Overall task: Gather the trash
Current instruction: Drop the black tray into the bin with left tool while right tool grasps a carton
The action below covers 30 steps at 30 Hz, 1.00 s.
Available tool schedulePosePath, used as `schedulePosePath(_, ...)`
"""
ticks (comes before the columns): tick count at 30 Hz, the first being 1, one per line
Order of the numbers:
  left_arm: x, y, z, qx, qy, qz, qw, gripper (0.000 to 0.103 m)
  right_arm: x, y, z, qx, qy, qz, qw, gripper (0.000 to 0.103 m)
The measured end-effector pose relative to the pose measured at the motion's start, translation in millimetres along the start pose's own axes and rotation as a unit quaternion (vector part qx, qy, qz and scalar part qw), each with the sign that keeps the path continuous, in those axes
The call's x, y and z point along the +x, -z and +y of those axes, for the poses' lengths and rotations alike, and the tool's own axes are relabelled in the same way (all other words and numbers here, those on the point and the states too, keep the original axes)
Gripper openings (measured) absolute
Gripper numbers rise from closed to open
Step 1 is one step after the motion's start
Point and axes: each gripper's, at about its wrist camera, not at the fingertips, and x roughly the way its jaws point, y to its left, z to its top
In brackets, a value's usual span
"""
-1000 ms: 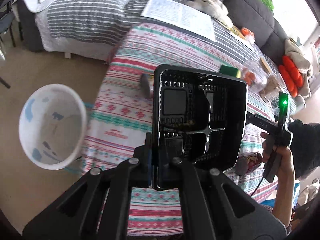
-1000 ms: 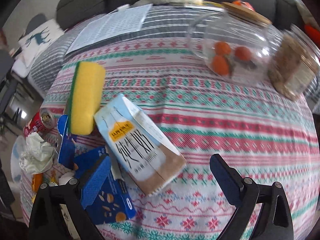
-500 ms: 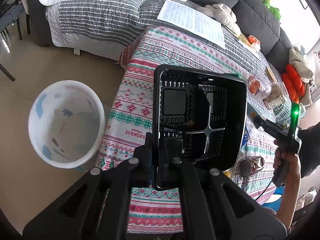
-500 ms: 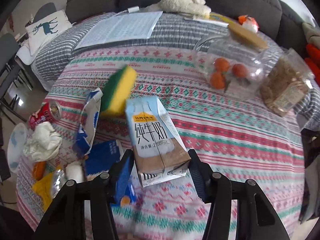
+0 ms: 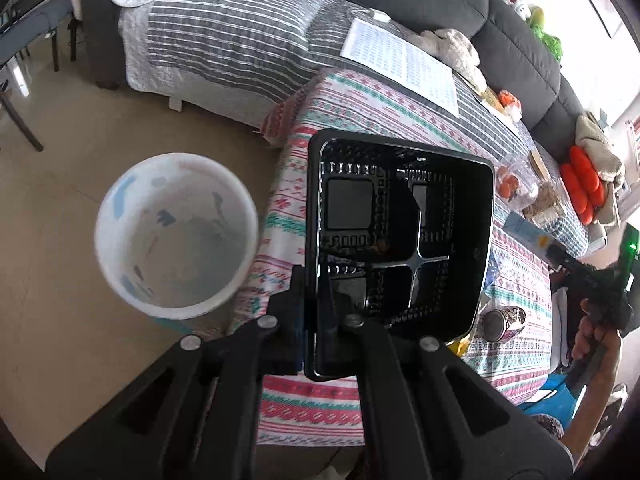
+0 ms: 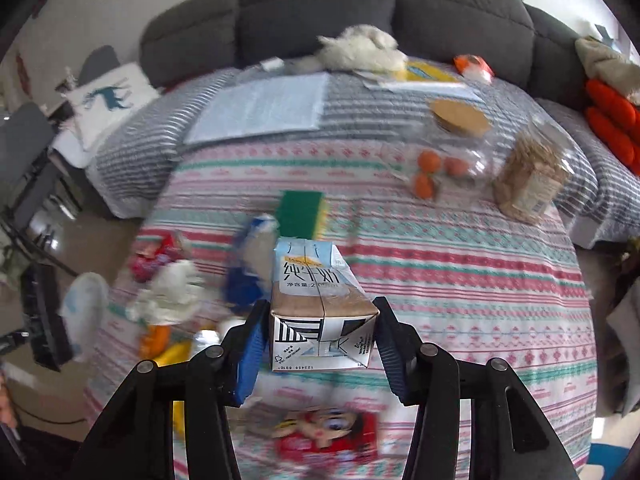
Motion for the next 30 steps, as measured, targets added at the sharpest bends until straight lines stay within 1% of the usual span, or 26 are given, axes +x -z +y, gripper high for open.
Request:
schedulePosePath(4, -11, 3, 21, -0.019, -0.006, -0.01, 0.9998, 0.005, -12, -2, 46, -0.028, -0.042, -0.013, 0.999, 0.052)
schedulePosePath(8, -25, 7, 47, -0.039, -0.018, -0.023, 0.9988, 0.005, -12, -2, 98, -0.058, -0.096, -0.01, 0.994, 0.052)
schedulePosePath(13, -39, 10, 83, -0.074, -0.033, -0.038, 0.9959, 0.005, -5, -1, 170, -0.1, -0.162, 0.0, 0.982, 0.052)
schedulePosePath(16, -45, 10, 99, -0.089, -0.048, -0.047, 0.9938, 0.005, 8, 1, 211, -0.112, -0.202, 0.017, 0.973, 0.052)
schedulePosePath(21, -49, 10, 126, -0.115, -0.068, -0.054, 0.9896, 0.005, 32, 8, 273, -0.135, -0.232, 0.04, 0.962, 0.052)
schedulePosePath(26, -46, 9, 143, -0.131, -0.081, -0.049, 0.9868, 0.005, 59, 15, 307, -0.134, -0.25, 0.07, 0.956, 0.052)
schedulePosePath(30, -45, 9, 152, -0.134, -0.086, -0.046, 0.9862, 0.005, 85, 23, 330, -0.129, -0.265, 0.1, 0.95, 0.053)
